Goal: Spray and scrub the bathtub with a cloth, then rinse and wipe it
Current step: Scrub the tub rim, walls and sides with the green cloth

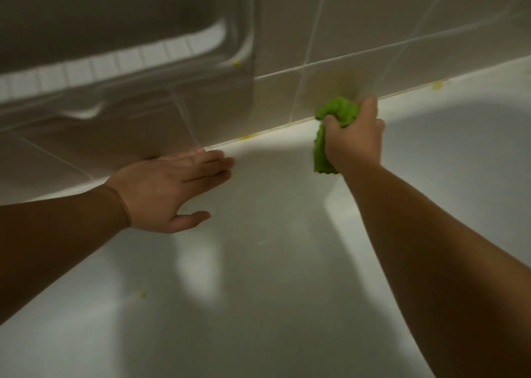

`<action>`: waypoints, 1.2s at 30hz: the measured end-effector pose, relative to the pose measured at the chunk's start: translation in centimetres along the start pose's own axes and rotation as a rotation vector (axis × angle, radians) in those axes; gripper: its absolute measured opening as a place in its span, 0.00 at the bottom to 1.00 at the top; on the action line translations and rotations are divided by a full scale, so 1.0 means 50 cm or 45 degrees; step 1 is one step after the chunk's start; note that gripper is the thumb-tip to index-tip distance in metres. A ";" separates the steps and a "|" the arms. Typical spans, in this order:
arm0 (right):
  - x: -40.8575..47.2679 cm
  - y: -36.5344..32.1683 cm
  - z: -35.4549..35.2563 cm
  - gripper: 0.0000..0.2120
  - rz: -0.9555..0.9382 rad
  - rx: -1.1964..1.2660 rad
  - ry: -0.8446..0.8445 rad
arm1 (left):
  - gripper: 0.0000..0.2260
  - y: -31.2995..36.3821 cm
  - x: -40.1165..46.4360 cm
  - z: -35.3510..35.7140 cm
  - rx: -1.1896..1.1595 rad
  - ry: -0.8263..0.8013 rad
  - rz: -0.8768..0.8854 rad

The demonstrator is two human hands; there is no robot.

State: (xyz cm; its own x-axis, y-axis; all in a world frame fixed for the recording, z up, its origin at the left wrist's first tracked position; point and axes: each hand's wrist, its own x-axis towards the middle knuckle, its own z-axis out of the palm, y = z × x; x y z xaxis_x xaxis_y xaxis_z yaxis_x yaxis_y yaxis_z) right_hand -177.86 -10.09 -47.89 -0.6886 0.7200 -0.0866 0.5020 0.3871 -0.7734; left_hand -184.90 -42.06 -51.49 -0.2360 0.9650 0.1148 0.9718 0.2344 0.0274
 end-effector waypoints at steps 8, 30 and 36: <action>-0.082 -0.018 0.073 0.14 -0.239 -0.046 -0.023 | 0.34 0.005 0.027 0.006 0.029 -0.012 -0.005; -0.131 -0.076 0.082 0.11 -0.178 -0.159 -0.222 | 0.33 0.040 0.017 0.001 0.010 -0.038 -0.209; -0.252 -0.129 0.177 0.15 -0.323 -0.145 -0.403 | 0.34 0.048 -0.083 -0.007 -0.079 0.000 -0.403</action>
State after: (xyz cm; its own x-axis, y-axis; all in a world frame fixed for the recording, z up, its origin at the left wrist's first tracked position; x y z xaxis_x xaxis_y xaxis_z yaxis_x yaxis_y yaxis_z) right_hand -177.04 -26.76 -47.35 -0.9157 0.3880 -0.1046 0.3381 0.6031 -0.7225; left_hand -181.59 -45.54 -51.55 -0.5263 0.8455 0.0906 0.8484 0.5150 0.1225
